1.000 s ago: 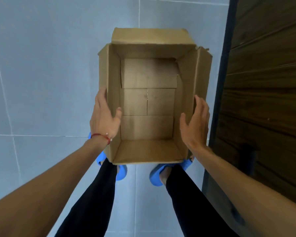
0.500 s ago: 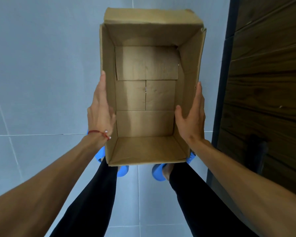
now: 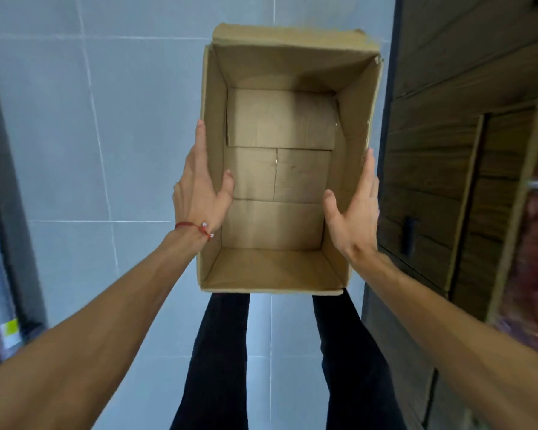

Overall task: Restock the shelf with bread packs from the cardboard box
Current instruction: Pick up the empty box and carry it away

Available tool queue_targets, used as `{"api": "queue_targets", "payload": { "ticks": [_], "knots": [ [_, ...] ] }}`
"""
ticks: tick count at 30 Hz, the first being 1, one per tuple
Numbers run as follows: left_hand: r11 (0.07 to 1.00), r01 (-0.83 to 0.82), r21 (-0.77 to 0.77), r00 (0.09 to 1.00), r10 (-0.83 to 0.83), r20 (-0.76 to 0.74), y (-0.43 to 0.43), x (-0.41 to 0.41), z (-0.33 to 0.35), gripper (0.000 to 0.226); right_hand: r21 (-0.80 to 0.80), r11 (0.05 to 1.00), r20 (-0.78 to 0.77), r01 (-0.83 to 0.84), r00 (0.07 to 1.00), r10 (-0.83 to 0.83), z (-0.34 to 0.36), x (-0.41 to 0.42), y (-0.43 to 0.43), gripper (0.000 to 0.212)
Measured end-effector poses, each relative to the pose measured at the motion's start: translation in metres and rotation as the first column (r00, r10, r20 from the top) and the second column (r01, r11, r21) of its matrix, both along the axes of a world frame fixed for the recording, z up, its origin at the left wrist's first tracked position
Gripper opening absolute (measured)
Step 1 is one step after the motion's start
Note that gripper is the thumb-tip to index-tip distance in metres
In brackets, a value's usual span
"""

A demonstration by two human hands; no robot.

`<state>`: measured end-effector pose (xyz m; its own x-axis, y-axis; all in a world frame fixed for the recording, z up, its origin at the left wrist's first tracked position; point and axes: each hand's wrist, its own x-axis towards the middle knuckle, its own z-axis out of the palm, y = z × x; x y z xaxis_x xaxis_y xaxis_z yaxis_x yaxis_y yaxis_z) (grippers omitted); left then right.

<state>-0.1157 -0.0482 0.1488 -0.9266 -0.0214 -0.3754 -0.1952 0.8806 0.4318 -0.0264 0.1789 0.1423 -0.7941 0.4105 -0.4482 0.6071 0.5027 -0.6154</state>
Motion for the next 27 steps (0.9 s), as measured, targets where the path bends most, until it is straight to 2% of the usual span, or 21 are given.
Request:
{"api": "queue_targets", "payload": {
  "ticks": [9,14,21,27],
  "knots": [
    [0.999,-0.03,0.041,0.995,0.034,-0.091,-0.061,-0.039,0.192,0.084,-0.002,0.999,-0.092,-0.053,0.994,0.053,0.2,-0.046,-0.047,0.09],
    [1.0,-0.007,0.029,0.983,0.012,-0.186,-0.091,-0.063,0.277,0.083,-0.023,0.999,-0.186,-0.034,0.982,0.03,0.284,-0.066,-0.077,0.09],
    [0.999,0.033,-0.002,0.966,-0.033,-0.257,-0.103,-0.11,0.344,0.083,-0.065,0.998,-0.269,-0.023,0.963,0.005,0.338,-0.111,-0.089,0.085],
    [0.998,0.064,-0.028,0.961,-0.069,-0.269,-0.065,-0.185,0.37,0.086,-0.119,0.993,-0.295,0.021,0.954,-0.056,0.354,-0.183,-0.056,0.083]
  ]
}}
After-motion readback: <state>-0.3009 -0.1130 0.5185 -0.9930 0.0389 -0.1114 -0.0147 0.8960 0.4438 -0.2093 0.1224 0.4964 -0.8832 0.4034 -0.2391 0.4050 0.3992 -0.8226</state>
